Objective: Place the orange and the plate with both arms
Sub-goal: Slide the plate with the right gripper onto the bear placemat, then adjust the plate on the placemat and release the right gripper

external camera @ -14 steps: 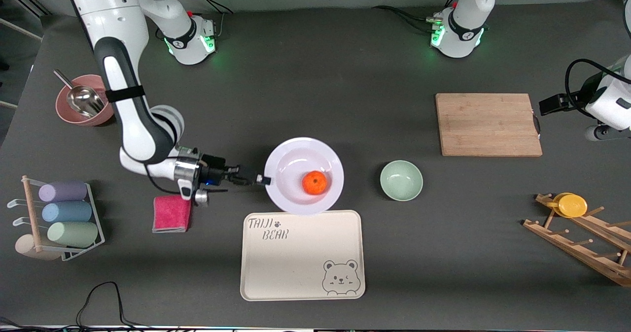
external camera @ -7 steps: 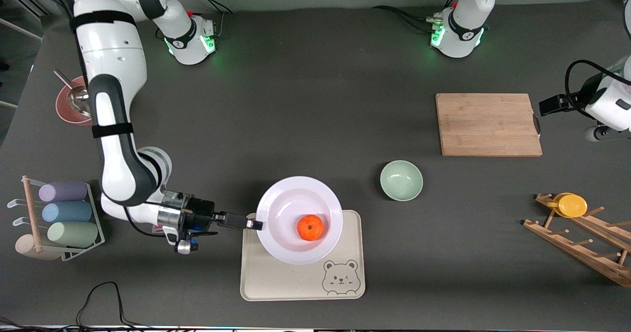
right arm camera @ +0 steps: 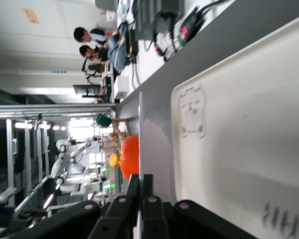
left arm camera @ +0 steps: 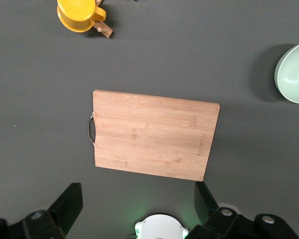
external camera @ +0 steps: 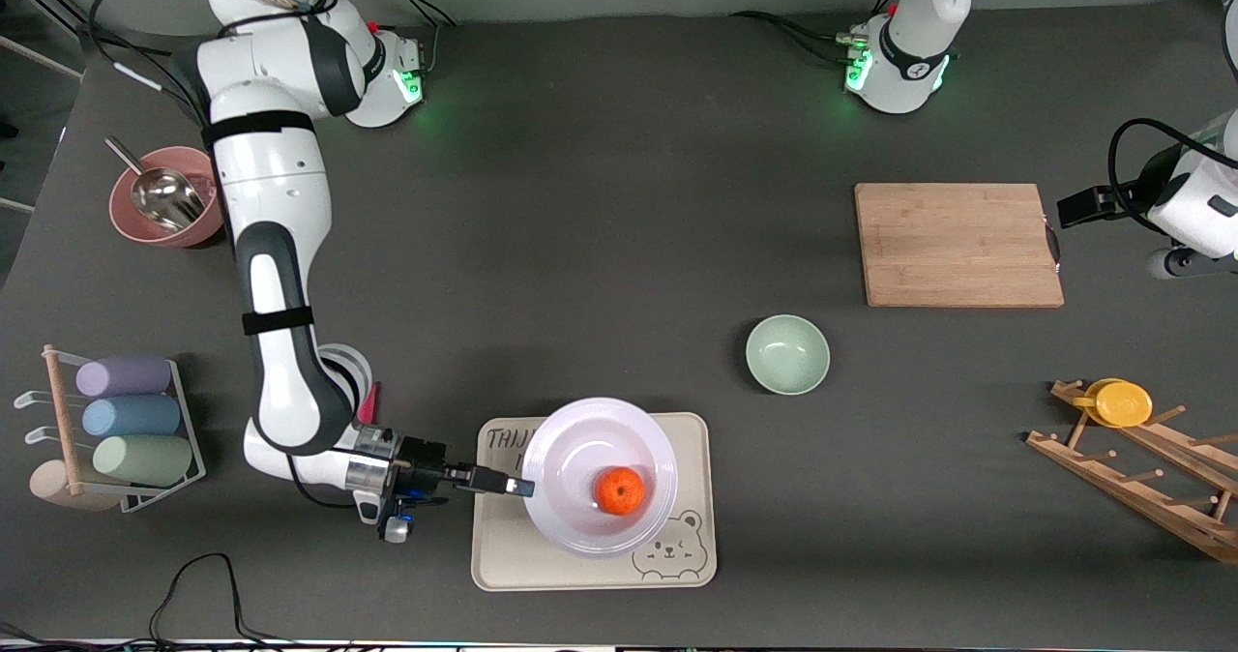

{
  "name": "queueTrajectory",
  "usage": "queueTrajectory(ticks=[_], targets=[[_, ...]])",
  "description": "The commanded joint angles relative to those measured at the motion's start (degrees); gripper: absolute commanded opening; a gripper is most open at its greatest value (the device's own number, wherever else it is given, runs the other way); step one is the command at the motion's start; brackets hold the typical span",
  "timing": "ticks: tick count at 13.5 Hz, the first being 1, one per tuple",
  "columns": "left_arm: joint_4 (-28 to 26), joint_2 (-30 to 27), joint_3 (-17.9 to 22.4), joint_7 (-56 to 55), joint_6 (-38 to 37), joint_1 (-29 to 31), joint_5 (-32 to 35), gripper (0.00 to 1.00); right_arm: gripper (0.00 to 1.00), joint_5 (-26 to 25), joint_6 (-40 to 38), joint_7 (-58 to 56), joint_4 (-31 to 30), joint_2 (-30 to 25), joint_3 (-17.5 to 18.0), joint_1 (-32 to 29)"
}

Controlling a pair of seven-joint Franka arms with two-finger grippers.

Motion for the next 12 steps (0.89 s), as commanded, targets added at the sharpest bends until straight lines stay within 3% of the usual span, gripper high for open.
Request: queueTrajectory(ticks=[1, 6, 7, 8, 10, 11, 12], targets=[[0.54, 0.20, 0.49, 0.80, -1.05, -0.36, -0.07, 1.00, 0.00, -0.96, 2.16, 2.12, 6.79, 4.69, 0.61, -0.75], [0.54, 0.20, 0.41, 0.80, -1.14, -0.36, -0.07, 1.00, 0.02, -2.53, 2.52, 1.94, 6.53, 5.23, 0.61, -0.14], [0.54, 0.20, 0.49, 0.80, -1.14, -0.45, -0.07, 1.00, 0.21, -3.68, 3.13, 1.94, 6.45, 5.23, 0.61, -0.13], [0.62, 0.20, 0.41, 0.80, -1.14, -0.36, -0.07, 1.00, 0.22, -3.95, 3.40, 1.94, 6.27, 5.23, 0.61, -0.05], [0.62, 0.37, 0.41, 0.80, -1.14, -0.45, -0.07, 1.00, 0.42, -4.13, 3.49, 2.03, 6.09, 5.23, 0.61, -0.05], [0.62, 0.37, 0.41, 0.80, -1.14, -0.45, -0.07, 1.00, 0.60, -5.43, 3.49, 2.03, 6.09, 5.23, 0.61, -0.05], [0.62, 0.37, 0.41, 0.80, -1.14, -0.45, -0.07, 1.00, 0.99, -7.36, 3.49, 2.03, 6.18, 5.14, 0.61, -0.05]])
